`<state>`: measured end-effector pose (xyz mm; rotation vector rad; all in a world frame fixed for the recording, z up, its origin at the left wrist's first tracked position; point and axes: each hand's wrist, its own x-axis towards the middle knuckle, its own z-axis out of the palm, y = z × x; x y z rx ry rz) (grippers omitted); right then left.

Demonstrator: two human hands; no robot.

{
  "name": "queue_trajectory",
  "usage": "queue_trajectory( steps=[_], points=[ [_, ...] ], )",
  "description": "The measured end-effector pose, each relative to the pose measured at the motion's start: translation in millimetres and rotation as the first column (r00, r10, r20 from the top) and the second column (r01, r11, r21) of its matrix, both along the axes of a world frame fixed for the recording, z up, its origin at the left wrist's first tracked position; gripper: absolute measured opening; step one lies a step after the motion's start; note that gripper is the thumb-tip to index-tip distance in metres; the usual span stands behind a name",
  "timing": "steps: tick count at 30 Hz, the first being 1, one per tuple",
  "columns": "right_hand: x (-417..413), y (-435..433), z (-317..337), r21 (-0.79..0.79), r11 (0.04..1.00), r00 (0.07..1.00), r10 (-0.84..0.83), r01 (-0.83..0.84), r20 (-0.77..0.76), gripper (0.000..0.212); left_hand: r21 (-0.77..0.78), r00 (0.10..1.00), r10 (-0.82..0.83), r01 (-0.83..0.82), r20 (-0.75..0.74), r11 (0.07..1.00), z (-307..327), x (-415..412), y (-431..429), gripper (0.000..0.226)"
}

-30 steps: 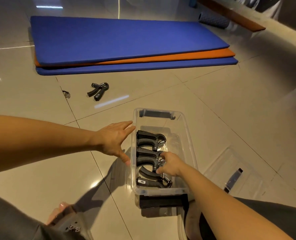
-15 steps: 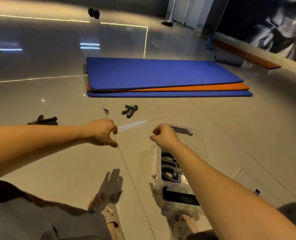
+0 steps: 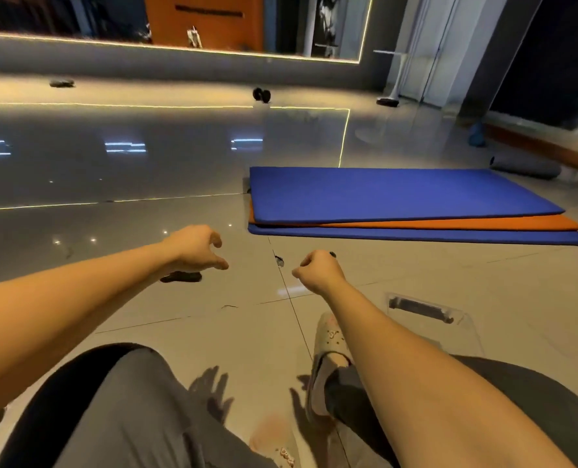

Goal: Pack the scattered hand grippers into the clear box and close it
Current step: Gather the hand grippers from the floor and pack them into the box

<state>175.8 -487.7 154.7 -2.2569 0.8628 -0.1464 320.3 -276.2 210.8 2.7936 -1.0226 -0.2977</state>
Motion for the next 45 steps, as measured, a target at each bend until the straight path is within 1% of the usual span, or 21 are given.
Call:
queue_trajectory(
  steps=[2, 6, 8, 10, 13, 14, 18, 20, 23, 25, 27, 30, 32, 35, 38, 41, 45],
  points=[
    [16.6, -5.7, -2.8, 0.017, 0.999, 1.000, -0.028, 0.028, 0.005, 0.014, -0.052, 0.999, 0.045, -0.047, -0.024, 0.998, 0.0, 13.7, -2.8, 0.064],
    [58.9, -23.9, -24.9, 0.051, 0.996, 0.996, -0.077, 0.080, -0.050, 0.017, -0.060, 0.992, 0.124, -0.126, -0.038, 0.990, -25.5, 47.3, -19.5, 0.064],
    [82.1, -36.8, -41.3, 0.062, 0.993, 0.992, -0.092, 0.097, -0.084, 0.014, -0.072, 0.983, 0.173, -0.177, -0.057, 0.982, -52.8, 65.3, -26.8, 0.064],
    [106.4, -51.0, -62.7, 0.065, 0.989, 0.987, -0.122, 0.130, -0.109, 0.016, -0.137, 0.964, 0.234, -0.250, -0.124, 0.959, -90.5, 84.2, -29.6, 0.063],
    [145.7, -68.7, -103.4, 0.118, 0.979, 0.980, -0.152, 0.168, -0.130, 0.026, -0.209, 0.913, 0.330, -0.381, -0.242, 0.901, -153.1, 112.9, -26.6, 0.064],
    [158.1, -72.9, -117.4, 0.121, 0.979, 0.979, -0.148, 0.165, -0.139, 0.029, -0.217, 0.898, 0.358, -0.415, -0.257, 0.884, -172.2, 123.1, -24.9, 0.065],
    [195.6, -92.5, -168.5, 0.090, 0.984, 0.973, -0.138, 0.156, -0.185, 0.042, -0.144, 0.877, 0.431, -0.465, -0.214, 0.874, -231.6, 168.7, -23.6, 0.077],
    [205.6, -107.9, -188.1, 0.061, 0.984, 0.966, -0.154, 0.170, -0.206, 0.053, -0.092, 0.873, 0.438, -0.464, -0.214, 0.881, -254.6, 193.0, -28.2, 0.083],
    [220.0, -136.8, -215.6, 0.034, 0.983, 0.955, -0.166, 0.180, -0.247, 0.067, -0.019, 0.878, 0.436, -0.448, -0.200, 0.894, -287.9, 228.6, -40.3, 0.085],
    [232.3, -158.2, -234.4, 0.014, 0.979, 0.940, -0.191, 0.203, -0.284, 0.073, 0.034, 0.885, 0.437, -0.438, -0.159, 0.899, -310.5, 250.3, -49.3, 0.087],
    [246.3, -178.8, -253.2, -0.011, 0.974, 0.920, -0.218, 0.227, -0.326, 0.076, 0.080, 0.891, 0.441, -0.434, -0.108, 0.897, -333.1, 268.6, -58.4, 0.095],
    [267.4, -208.7, -278.3, -0.057, 0.966, 0.888, -0.256, 0.254, -0.382, 0.082, 0.085, 0.889, 0.456, -0.452, -0.035, 0.888, -361.8, 291.8, -72.3, 0.102],
    [281.4, -228.4, -294.1, -0.066, 0.962, 0.871, -0.268, 0.265, -0.411, 0.084, 0.078, 0.875, 0.483, -0.480, -0.022, 0.874, -376.1, 307.0, -81.4, 0.102],
    [297.0, -251.3, -315.0, -0.111, 0.967, 0.825, -0.253, 0.229, -0.505, 0.083, 0.124, 0.867, 0.489, -0.477, -0.093, 0.870, -394.0, 318.1, -91.4, 0.099],
    [312.7, -261.3, -334.1, -0.147, 0.960, 0.783, -0.279, 0.238, -0.556, 0.076, 0.109, 0.863, 0.501, -0.493, -0.059, 0.863, -411.6, 312.7, -98.2, 0.100],
    [317.0, -258.0, -345.1, -0.233, 0.934, 0.762, -0.355, 0.270, -0.542, 0.061, 0.073, 0.856, 0.516, -0.512, -0.041, 0.856, -417.6, 306.1, -103.1, 0.101],
    [313.1, -242.9, -349.8, -0.335, 0.919, 0.797, -0.356, 0.207, -0.487, 0.046, 0.037, 0.890, 0.454, -0.453, -0.045, 0.891, -420.3, 302.7, -108.2, 0.100]
  ],
)
